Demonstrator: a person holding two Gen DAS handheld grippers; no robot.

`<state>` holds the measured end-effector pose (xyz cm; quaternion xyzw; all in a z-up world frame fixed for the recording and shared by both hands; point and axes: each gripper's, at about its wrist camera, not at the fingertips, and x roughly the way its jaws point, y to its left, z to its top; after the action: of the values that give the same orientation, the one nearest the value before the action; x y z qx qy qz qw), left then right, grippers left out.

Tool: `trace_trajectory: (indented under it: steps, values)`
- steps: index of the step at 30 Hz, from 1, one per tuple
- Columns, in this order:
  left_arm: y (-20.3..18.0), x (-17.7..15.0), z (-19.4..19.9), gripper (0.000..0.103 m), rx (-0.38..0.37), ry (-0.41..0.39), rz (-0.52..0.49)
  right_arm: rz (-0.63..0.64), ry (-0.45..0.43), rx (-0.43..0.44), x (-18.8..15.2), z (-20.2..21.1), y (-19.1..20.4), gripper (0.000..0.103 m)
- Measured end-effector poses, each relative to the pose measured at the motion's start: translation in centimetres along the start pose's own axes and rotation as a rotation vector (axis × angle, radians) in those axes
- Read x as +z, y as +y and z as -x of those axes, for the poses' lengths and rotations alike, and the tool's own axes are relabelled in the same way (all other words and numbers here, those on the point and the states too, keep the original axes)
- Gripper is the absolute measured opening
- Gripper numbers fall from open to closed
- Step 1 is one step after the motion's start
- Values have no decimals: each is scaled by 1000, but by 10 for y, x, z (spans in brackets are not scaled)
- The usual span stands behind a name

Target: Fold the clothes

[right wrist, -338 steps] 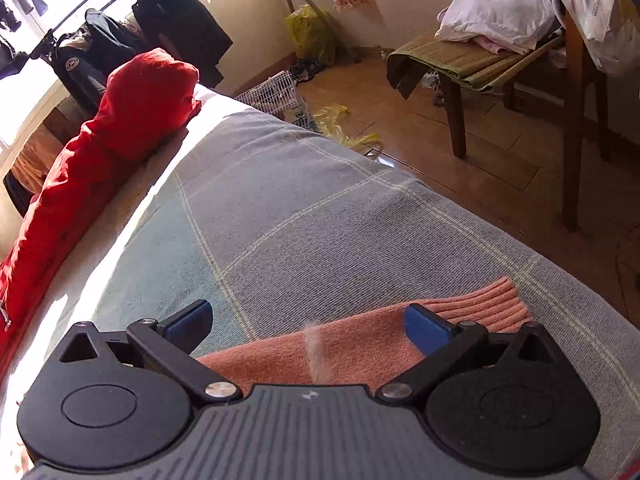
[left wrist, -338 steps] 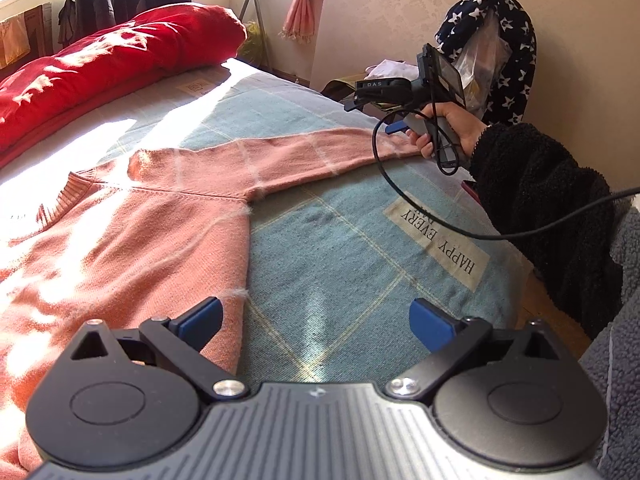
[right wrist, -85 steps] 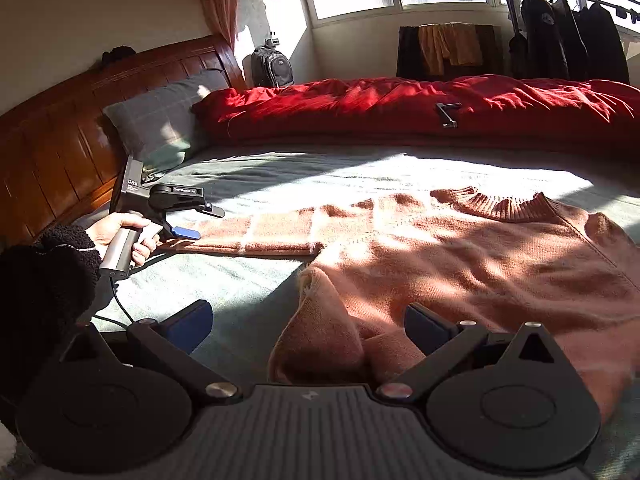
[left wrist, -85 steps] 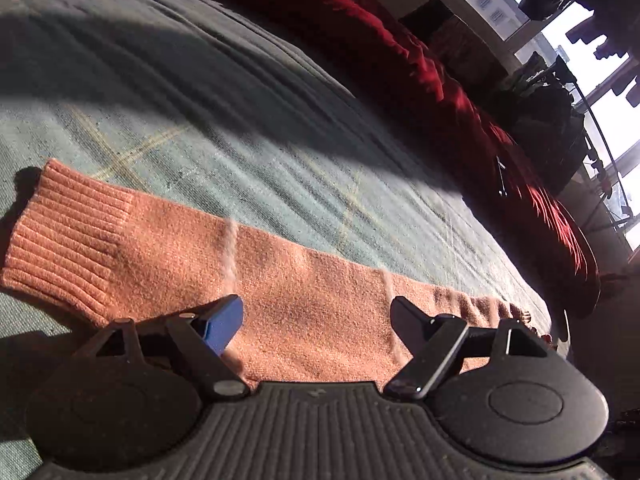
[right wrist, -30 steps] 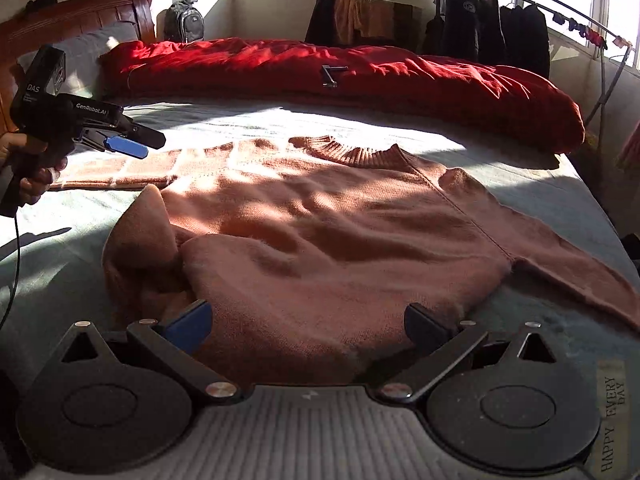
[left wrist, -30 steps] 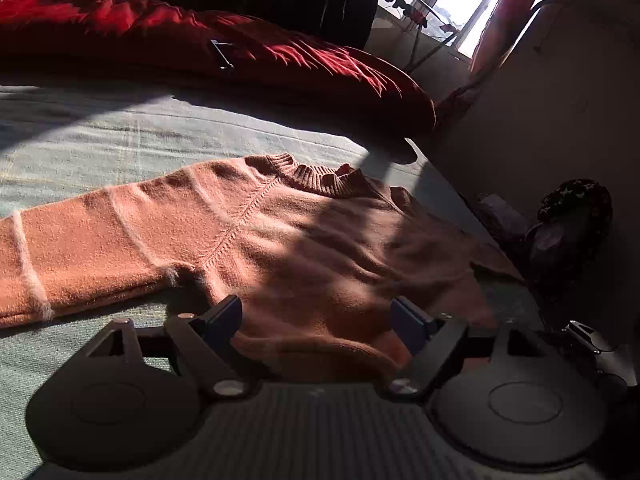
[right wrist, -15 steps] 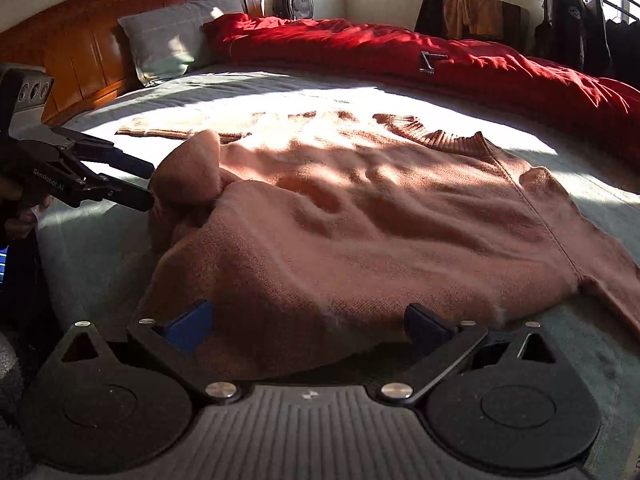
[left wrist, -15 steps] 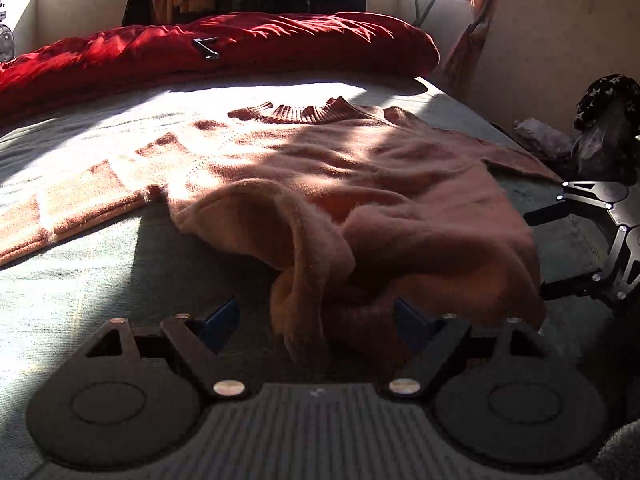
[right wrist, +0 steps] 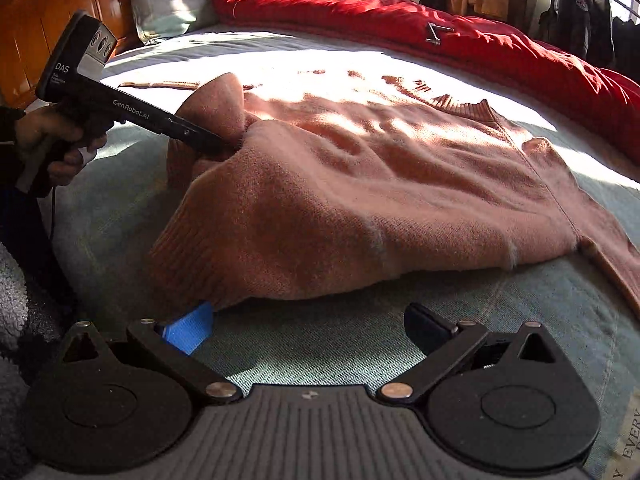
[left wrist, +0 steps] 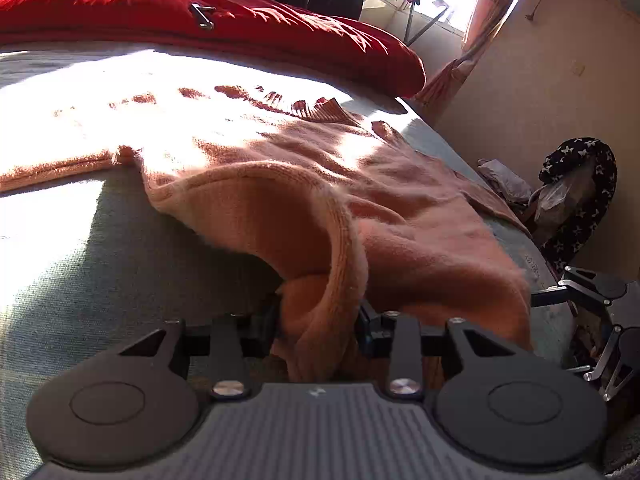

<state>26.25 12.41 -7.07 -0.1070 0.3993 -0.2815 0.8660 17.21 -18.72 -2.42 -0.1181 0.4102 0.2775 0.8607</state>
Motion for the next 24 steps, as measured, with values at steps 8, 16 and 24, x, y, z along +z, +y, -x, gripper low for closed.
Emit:
trace_trajectory:
  steps: [8, 16, 24]
  values:
    - [-5, -1, 55, 21, -14, -86, -77, -14, 13, -46, 10, -3, 26, 103]
    - [22, -12, 122, 10, 42, -173, -34, 0, 13, -92, 28, -9, 48, 103]
    - [42, -20, 129, 11, 76, -148, -55, -15, 5, -129, 39, -1, 66, 103]
